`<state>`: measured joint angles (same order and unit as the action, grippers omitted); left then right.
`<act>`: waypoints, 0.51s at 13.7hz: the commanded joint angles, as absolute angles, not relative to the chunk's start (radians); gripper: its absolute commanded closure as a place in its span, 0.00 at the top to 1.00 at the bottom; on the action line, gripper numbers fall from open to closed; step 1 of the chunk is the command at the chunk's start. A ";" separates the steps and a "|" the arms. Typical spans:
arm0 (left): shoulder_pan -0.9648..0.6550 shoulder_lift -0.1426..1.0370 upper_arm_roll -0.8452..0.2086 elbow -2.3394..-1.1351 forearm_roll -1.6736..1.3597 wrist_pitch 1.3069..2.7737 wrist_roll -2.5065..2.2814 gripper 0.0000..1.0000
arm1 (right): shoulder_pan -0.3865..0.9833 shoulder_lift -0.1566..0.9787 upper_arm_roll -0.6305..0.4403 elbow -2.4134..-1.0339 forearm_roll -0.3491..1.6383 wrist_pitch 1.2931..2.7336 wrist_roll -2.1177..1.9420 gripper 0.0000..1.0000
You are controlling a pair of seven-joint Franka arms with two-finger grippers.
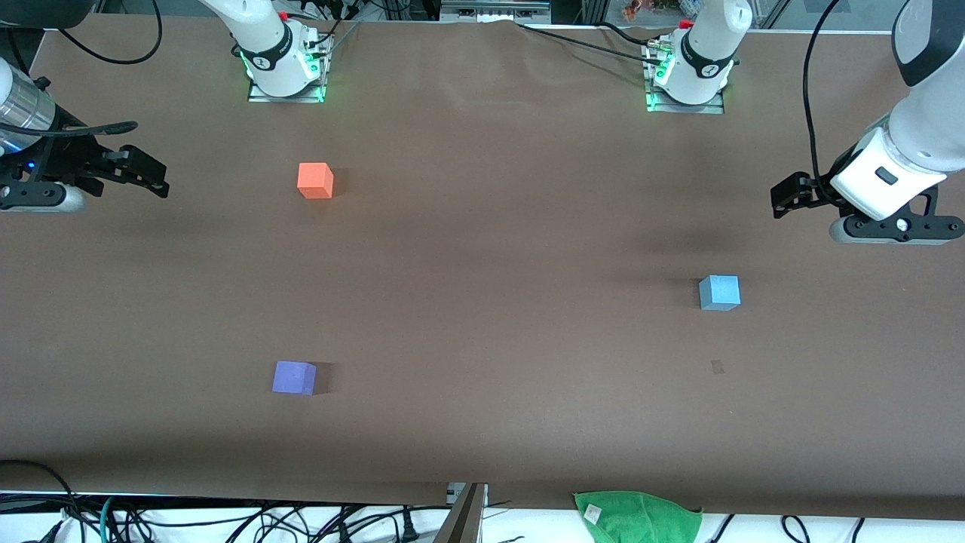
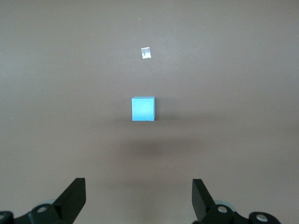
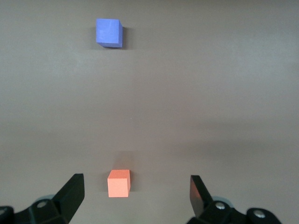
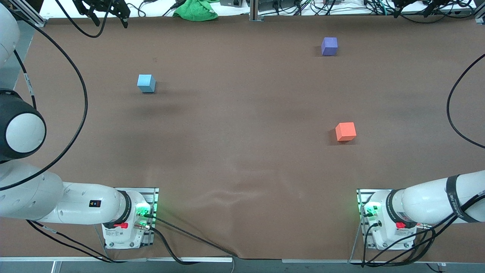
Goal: Place blue block between orange and purple blocks
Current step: 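Move the left gripper toward the light-blue cube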
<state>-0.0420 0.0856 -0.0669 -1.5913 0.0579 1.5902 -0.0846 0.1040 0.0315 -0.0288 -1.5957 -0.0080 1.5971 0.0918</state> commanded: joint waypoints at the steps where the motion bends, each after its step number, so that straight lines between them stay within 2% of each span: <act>1: -0.051 0.092 -0.077 -1.555 0.061 1.536 -0.086 1.00 | 0.106 0.034 -0.026 -1.578 -0.018 1.577 0.145 1.00; 7: -0.041 0.100 -0.075 -1.557 0.066 1.510 -0.084 1.00 | 0.106 0.035 -0.025 -1.578 -0.018 1.585 0.137 1.00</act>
